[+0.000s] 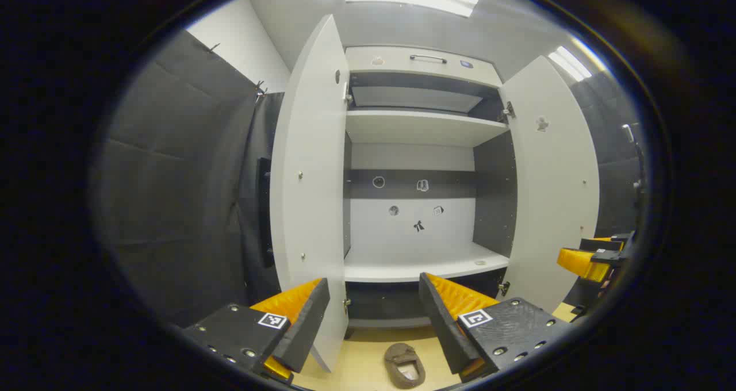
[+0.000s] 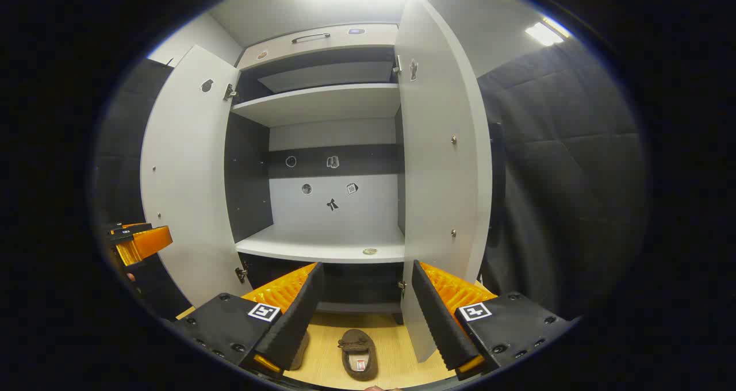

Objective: Grab one shoe with the right hand and put it into the shoe cabinet, grab the other shoe with the left hand and put it into the shoe cabinet; then close the right door with the right hand and the left door with the left hand.

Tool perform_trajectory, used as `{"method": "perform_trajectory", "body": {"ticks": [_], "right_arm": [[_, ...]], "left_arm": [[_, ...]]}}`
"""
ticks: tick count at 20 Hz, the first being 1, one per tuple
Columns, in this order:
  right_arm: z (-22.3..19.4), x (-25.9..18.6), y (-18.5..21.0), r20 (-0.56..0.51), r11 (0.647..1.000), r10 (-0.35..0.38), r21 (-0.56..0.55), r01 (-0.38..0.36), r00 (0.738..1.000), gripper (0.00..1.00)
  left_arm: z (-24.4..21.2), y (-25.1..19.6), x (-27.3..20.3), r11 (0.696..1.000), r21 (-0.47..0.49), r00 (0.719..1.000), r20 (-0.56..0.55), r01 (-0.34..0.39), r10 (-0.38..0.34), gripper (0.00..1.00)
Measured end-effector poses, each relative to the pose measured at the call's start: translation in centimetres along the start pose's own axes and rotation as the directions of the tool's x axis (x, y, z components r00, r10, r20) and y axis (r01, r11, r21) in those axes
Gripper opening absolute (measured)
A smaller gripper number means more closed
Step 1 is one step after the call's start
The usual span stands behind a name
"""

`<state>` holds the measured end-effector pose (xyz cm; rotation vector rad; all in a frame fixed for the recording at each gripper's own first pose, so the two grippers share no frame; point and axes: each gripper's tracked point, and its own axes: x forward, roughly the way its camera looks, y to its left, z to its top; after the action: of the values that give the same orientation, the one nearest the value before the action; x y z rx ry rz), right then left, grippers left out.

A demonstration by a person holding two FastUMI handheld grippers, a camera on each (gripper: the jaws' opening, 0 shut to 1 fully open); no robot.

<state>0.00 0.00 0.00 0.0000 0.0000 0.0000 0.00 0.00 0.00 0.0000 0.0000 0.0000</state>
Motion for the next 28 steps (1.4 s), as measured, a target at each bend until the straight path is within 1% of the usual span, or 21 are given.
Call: {"method": "perform_trajectory", "body": {"ticks": [2,3,5,6,7,8,10,11,12,13,15,16,17,19,23,24,26,28], "right_arm": [[0.0,0.2,0.3,-0.002,1.0,0.002,0.001,-0.002,1.0,0.97],[0.0,0.3,0.5,-0.004,1.0,0.003,0.0,-0.003,1.0,0.97],[0.1,0.6,1.0,-0.001,1.0,0.01,0.007,-0.01,1.0,0.97],[0.2,0.7,1.1,0.002,1.0,0.006,0.012,-0.006,1.0,0.97],[0.2,0.8,1.1,0.003,1.0,0.0,0.016,0.0,1.0,0.97],[0.3,0.9,1.1,0.006,1.0,-0.005,0.017,0.005,1.0,0.97],[0.2,1.1,1.2,-0.003,1.0,-0.011,0.013,0.011,1.0,0.95],[0.1,1.2,1.2,-0.009,1.0,-0.013,0.011,0.013,1.0,0.95],[0.0,1.3,1.3,-0.015,1.0,-0.015,0.009,0.015,1.0,0.95],[-0.1,1.5,1.4,-0.023,1.0,-0.014,0.008,0.014,1.0,0.95],[-0.2,1.7,1.6,-0.038,1.0,-0.011,0.005,0.011,0.999,0.97],[-0.2,1.8,1.8,-0.045,1.0,-0.007,0.002,0.007,0.999,0.95],[-0.3,2.0,2.0,-0.057,1.0,-0.004,-0.003,0.004,0.998,0.97],[-0.6,2.3,2.3,-0.083,1.0,0.003,-0.016,-0.004,0.997,0.95],[-1.9,3.2,3.8,-0.152,0.999,0.04,-0.023,-0.044,0.988,0.95],[-2.5,3.5,4.4,-0.179,0.998,0.055,-0.028,-0.061,0.982,0.97],[-4.1,4.0,5.3,-0.238,0.995,0.079,-0.045,-0.093,0.968,0.97],[-5.6,4.5,6.6,-0.285,0.988,0.129,-0.04,-0.146,0.95,0.97]], "left_arm": [[-0.3,0.1,0.2,1.0,-0.003,1.0,-0.008,0.004,-0.004,0.99],[-0.4,0.2,0.2,1.0,-0.003,1.0,-0.008,0.007,-0.007,0.91],[-0.6,0.5,0.3,1.0,-0.001,1.0,-0.01,0.01,-0.01,0.91],[-0.8,0.6,0.3,1.0,0.0,1.0,-0.014,0.01,-0.01,0.99],[-1.0,0.8,0.4,1.0,-0.002,1.0,-0.016,0.01,-0.01,0.99],[-1.3,0.9,0.5,1.0,-0.006,1.0,-0.017,0.011,-0.011,0.91],[-1.6,1.1,0.6,1.0,-0.016,1.0,-0.017,0.012,-0.013,0.92],[-1.8,1.1,0.6,1.0,-0.02,1.0,-0.018,0.013,-0.014,0.99],[-2.0,1.1,0.6,1.0,-0.018,1.0,-0.02,0.015,-0.015,0.99],[-2.2,1.0,0.7,1.0,-0.01,1.0,-0.018,0.018,-0.018,0.92],[-2.7,0.8,0.8,1.0,-0.001,1.0,-0.018,0.026,-0.026,0.92],[-3.1,0.8,0.9,1.0,-0.003,0.999,-0.018,0.029,-0.029,0.92],[-3.4,0.7,1.0,0.999,-0.011,0.999,-0.018,0.034,-0.034,0.92],[-4.1,0.6,0.9,0.999,-0.03,0.999,-0.024,0.037,-0.038,0.92],[-4.8,0.9,0.4,0.997,-0.069,0.998,-0.043,0.036,-0.039,0.92],[-5.1,1.0,0.4,0.997,-0.073,0.998,-0.055,0.037,-0.041,0.92],[-5.3,1.1,0.3,0.997,-0.073,0.996,-0.075,0.04,-0.046,0.92],[-5.8,0.9,0.3,0.996,-0.063,0.994,-0.096,0.055,-0.061,0.92]]}}
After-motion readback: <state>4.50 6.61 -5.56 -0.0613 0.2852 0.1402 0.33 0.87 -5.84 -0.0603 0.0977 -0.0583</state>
